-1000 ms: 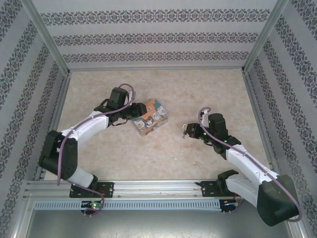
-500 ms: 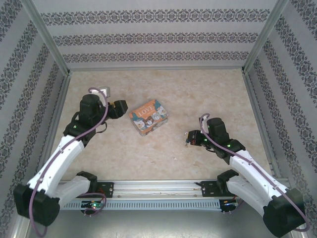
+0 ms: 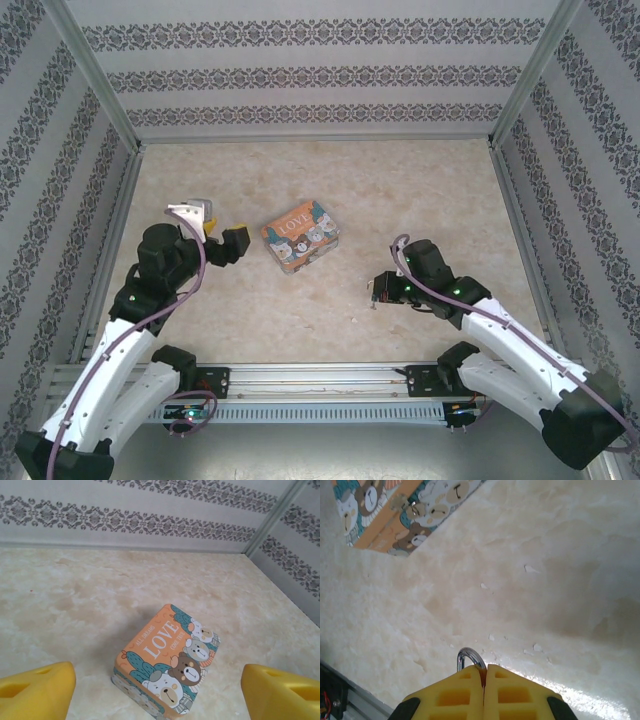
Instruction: Unlock the padlock with the key
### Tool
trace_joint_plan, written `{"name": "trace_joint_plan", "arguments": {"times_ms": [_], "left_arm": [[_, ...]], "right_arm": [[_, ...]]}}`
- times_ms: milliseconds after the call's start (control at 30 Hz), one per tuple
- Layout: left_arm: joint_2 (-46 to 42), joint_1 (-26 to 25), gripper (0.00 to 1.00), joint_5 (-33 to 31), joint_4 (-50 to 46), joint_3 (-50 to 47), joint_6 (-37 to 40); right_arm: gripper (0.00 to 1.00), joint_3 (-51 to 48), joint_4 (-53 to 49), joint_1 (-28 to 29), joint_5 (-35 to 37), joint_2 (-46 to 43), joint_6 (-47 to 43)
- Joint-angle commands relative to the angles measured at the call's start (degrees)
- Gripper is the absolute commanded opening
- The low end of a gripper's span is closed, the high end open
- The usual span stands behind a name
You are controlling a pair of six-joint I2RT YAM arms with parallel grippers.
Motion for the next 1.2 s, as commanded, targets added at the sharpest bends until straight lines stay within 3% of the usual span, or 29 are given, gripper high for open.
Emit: {"name": "trace_joint_plan", "arguments": {"times_ms": [0, 600, 1167], "left_arm": [[-1.5, 0.8, 0.88, 3.0, -2.9, -1.9, 6.3], [-4.3, 0.8, 0.96, 6.6, -5.3, -9.5, 12.3], [-2.7, 0.8, 0.99, 5.3, -3.1, -12.0, 12.8]], "right_arm": [[0.0, 2.5, -2.7, 0.9, 1.4, 1.0, 2.3], [0.0, 5.3, -8.4, 6.1, 4.4, 3.6, 5.6], [0.0, 8.1, -6.4, 10.5, 4.2, 15.0, 5.7]]}}
